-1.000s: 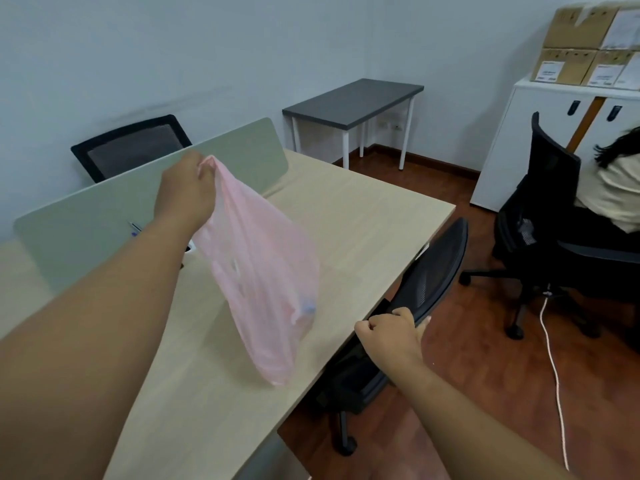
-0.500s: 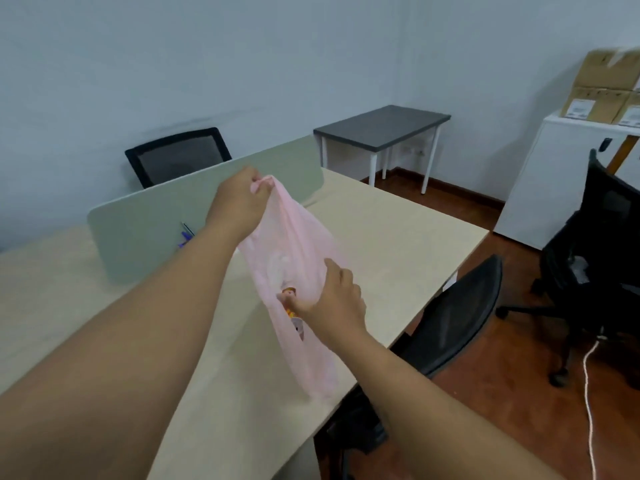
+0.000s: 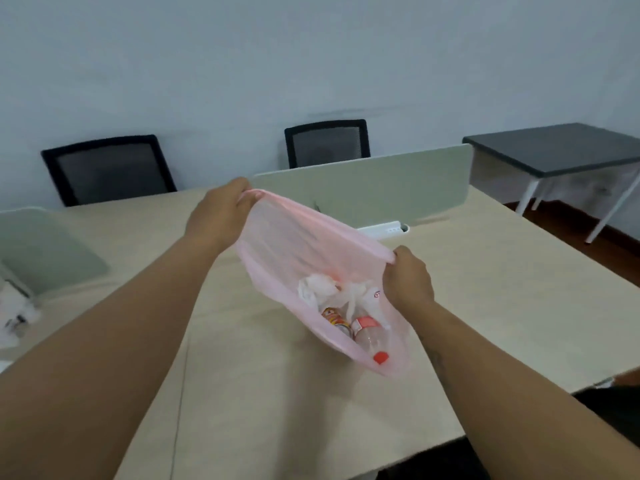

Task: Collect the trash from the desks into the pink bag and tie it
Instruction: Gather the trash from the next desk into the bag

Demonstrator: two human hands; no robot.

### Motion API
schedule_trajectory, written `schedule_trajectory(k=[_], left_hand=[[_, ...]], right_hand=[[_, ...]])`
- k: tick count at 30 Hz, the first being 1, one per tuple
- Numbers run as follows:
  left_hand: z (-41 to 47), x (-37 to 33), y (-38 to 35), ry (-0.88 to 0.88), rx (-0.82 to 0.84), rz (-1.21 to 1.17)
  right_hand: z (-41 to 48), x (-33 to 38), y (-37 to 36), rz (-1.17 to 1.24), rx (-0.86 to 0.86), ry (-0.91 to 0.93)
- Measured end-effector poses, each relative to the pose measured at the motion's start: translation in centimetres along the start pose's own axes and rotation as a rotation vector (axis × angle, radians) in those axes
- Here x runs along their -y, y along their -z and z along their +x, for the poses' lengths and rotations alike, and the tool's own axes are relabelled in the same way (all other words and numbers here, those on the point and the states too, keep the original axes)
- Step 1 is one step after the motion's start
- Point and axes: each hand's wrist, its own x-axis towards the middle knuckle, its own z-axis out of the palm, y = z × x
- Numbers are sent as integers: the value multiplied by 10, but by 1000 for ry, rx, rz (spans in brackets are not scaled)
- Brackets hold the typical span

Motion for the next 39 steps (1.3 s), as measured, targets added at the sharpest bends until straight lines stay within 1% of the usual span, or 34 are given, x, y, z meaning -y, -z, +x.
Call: schedule_trajectory(k=[3, 5, 9, 11, 14, 16, 18, 21, 23, 24, 26, 28, 31, 34, 35, 36, 37, 39], left_hand=[[-17, 57, 28, 112, -61, 77], [-34, 95, 46, 213, -81, 113], [-90, 166, 74, 532, -55, 98], [-124, 201, 88, 681, -50, 153], [-177, 251, 102, 857, 12, 288], [-209, 275, 102, 968, 80, 358], [-232, 293, 92, 1051, 197, 367], [-250, 319, 67, 1060, 380, 334], [-255, 338, 50, 1050, 444, 302], [-258, 346, 42, 1054, 447, 293], [-263, 361, 28, 1066, 382, 244], [-266, 373, 23, 1061, 314, 103], [-260, 387, 34, 1016, 224, -105], [-235, 391, 61, 958, 18, -305], [-222, 390, 71, 945, -16, -384], [-209, 389, 81, 933, -4, -459], [-196, 386, 89, 914, 63, -516], [-171, 376, 97, 859, 273, -578]], right_hand=[[5, 47, -40, 148, 147, 121], [-1, 76, -71, 258, 245, 167], [-27, 123, -132, 379, 447, 185], [-45, 143, -160, 400, 540, 167], [-70, 167, -200, 410, 640, 139], [-83, 182, -225, 396, 659, 132], [-95, 193, -248, 356, 643, 132], [-102, 201, -277, 296, 582, 103], [-103, 204, -290, 248, 545, 91], [-102, 205, -295, 228, 527, 92], [-101, 207, -302, 191, 497, 83], [-99, 209, -308, 167, 467, 76], [-97, 212, -312, 148, 447, 74], [-90, 219, -312, 149, 410, 74], [-86, 221, -310, 149, 378, 66], [-80, 222, -307, 150, 341, 58], [-76, 225, -304, 157, 308, 46], [-66, 229, -296, 178, 260, 23]])
